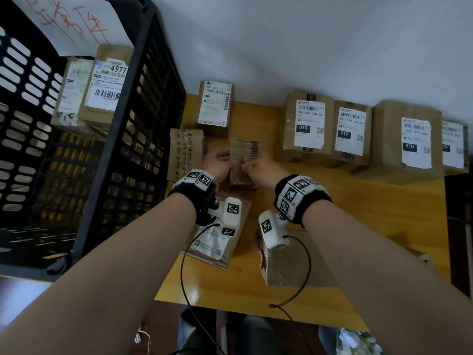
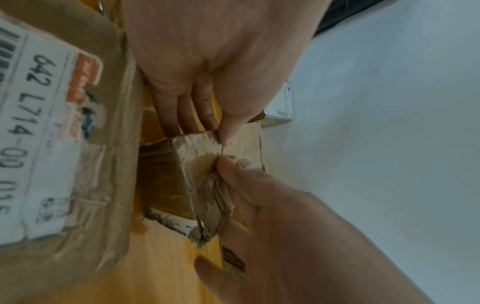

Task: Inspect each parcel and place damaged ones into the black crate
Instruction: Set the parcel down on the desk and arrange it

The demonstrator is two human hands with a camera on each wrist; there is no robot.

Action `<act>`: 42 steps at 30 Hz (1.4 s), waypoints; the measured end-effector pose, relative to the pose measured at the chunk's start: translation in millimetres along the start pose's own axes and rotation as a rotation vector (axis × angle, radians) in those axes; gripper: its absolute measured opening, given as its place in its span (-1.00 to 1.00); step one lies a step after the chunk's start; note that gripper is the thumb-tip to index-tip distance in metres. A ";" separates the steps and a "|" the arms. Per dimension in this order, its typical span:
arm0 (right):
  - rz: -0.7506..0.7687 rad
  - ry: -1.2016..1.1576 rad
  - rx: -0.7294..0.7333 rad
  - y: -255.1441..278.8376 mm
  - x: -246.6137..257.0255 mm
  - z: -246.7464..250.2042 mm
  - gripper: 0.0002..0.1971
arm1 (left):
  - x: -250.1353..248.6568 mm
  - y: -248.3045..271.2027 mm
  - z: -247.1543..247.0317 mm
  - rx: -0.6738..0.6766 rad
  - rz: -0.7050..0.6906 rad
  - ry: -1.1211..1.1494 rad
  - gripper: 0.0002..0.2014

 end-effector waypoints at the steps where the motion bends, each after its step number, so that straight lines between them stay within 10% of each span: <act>1: 0.012 -0.063 -0.054 2.0 -1.5 5.6 -0.56 | -0.4 1.7 -1.6 0.004 0.010 0.014 -0.62; 9: 0.098 -0.570 -0.396 23.2 -10.9 46.2 -0.70 | -14.0 16.2 -0.6 -0.049 0.007 -0.016 -0.91; 11: 0.092 -0.614 -0.442 28.4 -11.9 53.6 -0.72 | -14.8 17.6 1.1 -0.057 0.022 0.005 -0.66; 13: 0.079 -0.688 -0.434 29.9 -15.3 54.6 -0.75 | -13.7 18.1 1.6 -0.029 0.039 0.035 -0.43; 19: 0.044 -0.784 -0.289 28.1 -17.6 40.4 -0.80 | -8.6 17.0 0.8 -0.026 0.019 0.090 -0.65; 29: 0.166 -0.235 -0.224 45.0 11.0 38.1 -0.61 | 2.5 11.5 8.4 -0.100 0.008 -0.035 -0.57; 42: -0.026 0.134 0.050 7.5 3.0 -9.1 -0.51 | 3.9 3.5 2.1 -0.003 0.047 -0.054 -0.61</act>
Point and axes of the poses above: each hand's wrist, its own y-axis away from the middle knuckle, its own z-axis out of the back of the hand, x = y × z, the point moved 8 cm from there along -y, towards the middle knuckle, and after that the axes turned 5 degrees about x, right-handed, at the moved point
